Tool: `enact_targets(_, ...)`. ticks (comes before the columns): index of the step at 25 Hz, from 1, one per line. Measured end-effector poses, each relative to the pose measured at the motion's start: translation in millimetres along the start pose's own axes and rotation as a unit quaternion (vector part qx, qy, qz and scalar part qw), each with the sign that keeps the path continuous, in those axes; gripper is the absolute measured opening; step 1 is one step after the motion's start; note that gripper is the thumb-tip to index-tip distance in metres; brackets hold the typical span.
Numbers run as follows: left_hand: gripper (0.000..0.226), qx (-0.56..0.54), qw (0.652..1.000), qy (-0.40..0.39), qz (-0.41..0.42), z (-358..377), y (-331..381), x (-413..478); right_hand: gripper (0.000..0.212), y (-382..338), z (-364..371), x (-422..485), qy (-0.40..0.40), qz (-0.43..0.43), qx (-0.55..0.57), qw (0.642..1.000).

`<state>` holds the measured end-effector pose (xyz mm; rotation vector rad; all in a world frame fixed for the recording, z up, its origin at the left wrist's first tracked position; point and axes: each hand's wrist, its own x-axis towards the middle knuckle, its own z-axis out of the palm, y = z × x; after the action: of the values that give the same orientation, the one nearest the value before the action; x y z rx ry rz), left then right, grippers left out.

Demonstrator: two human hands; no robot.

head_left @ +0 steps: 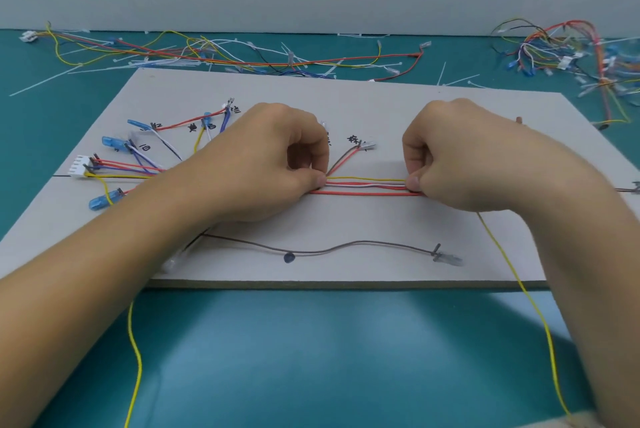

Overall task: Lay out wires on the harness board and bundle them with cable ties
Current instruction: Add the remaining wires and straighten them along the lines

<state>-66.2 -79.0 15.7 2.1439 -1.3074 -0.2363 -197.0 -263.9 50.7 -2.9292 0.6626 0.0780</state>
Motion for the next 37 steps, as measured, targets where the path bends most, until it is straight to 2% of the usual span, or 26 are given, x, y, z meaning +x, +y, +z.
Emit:
enact_targets(4,0.019,0.035,0.999,-0.023,-0.024,-27.7,-21.0,-10.3,0.016,-20.9,8.4,6.7,0.007,-0.041,0.043,0.998)
enact_targets(7,0.019,0.076,0.994,-0.044,-0.058,-55.1,-39.4,-23.2,0.014,-34.0,16.8,13.5,-0.028,-0.077,0.159,0.984)
enact_targets(10,0.012,0.1,0.989,-0.074,-0.081,-72.0,-42.3,-29.6,0.014,-19.6,12.8,13.7,-0.076,-0.063,0.252,0.963)
enact_targets(13,0.027,0.123,0.982,-0.107,-0.095,-77.7,-37.1,-23.3,0.015,-0.9,7.7,10.1,-0.092,-0.05,0.291,0.951)
enact_targets(16,0.025,0.117,0.984,-0.103,-0.082,-67.2,-28.3,-13.2,0.015,6.7,11.0,8.9,-0.112,-0.054,0.299,0.946)
enact_targets(19,0.003,0.037,0.995,-0.089,-0.037,-42.9,-18.7,-10.2,0.015,9.5,7.8,5.6,-0.118,-0.069,0.3,0.944)
enact_targets(22,0.014,-0.011,0.996,-0.081,-0.022,-31.5,-17.7,-8.1,0.015,14.4,4.8,2.4,-0.103,-0.075,0.309,0.942)
enact_targets(27,0.008,-0.037,0.996,-0.075,-0.011,-16.5,-17.3,0.0,0.013,15.7,7.2,2.3,-0.092,-0.065,0.276,0.954)
enact_targets(30,0.011,-0.064,0.993,-0.084,-0.046,-14.9,-13.2,8.7,0.021,31.1,-4.2,-0.2,-0.056,-0.048,0.291,0.954)
enact_targets(35,0.01,-0.063,0.99,-0.103,-0.079,-13.4,-7.6,19.4,0.018,38.3,-6.9,-2.7,-0.11,-0.016,0.271,0.956)
enact_targets(37,0.009,-0.064,0.991,-0.097,-0.07,-10.3,-4.7,18.7,0.015,37.2,-4.1,-1.5,-0.101,0.0,0.264,0.959)
